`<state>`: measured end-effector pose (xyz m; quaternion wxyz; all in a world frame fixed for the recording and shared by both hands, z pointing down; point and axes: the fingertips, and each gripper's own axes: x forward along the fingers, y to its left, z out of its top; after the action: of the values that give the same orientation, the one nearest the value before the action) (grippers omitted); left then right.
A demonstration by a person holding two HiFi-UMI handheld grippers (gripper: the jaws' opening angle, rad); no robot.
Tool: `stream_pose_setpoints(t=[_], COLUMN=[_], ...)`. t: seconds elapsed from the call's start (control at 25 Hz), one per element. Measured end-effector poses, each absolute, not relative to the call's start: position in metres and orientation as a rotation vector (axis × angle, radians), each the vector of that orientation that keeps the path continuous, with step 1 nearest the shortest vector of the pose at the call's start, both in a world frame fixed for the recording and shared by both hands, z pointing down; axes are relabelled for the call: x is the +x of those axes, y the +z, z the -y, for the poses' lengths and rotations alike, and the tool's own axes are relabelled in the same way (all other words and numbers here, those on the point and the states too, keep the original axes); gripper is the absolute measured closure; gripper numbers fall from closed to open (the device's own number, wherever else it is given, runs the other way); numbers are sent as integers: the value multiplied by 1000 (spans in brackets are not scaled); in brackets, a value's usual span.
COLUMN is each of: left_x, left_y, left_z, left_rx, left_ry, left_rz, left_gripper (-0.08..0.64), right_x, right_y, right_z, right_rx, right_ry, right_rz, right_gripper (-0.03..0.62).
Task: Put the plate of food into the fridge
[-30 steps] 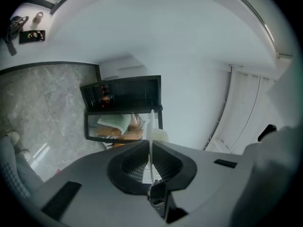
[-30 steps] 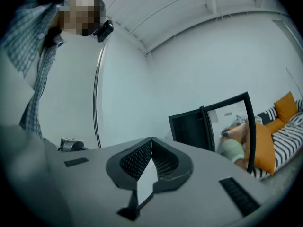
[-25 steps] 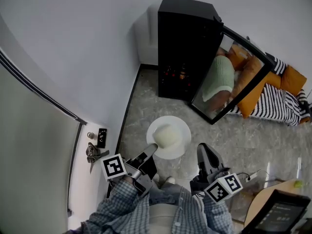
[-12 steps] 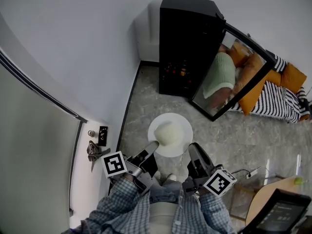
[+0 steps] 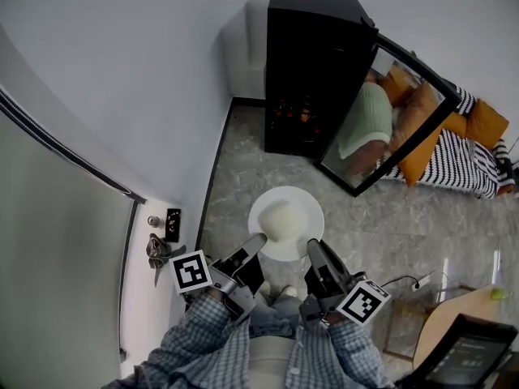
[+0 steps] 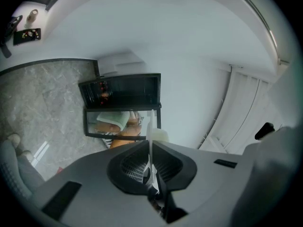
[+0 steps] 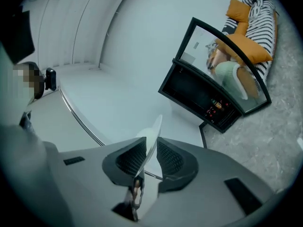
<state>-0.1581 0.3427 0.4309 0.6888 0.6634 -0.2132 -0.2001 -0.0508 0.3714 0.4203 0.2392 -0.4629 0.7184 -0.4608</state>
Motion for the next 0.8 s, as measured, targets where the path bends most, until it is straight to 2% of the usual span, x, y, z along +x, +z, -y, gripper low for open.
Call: stream_pose_setpoints(t=[0.8], left_x=[-157], left_y=[425], left_z=[-343], left_rx=[1485], left_ry=[-409], left_rz=[452], left_gripper=[543], right_x=[-51], right_y=[415], right_z=[-374], right_rx=[-1286], right_ry=[-1270], right_rz=[-1953], right_gripper=[520])
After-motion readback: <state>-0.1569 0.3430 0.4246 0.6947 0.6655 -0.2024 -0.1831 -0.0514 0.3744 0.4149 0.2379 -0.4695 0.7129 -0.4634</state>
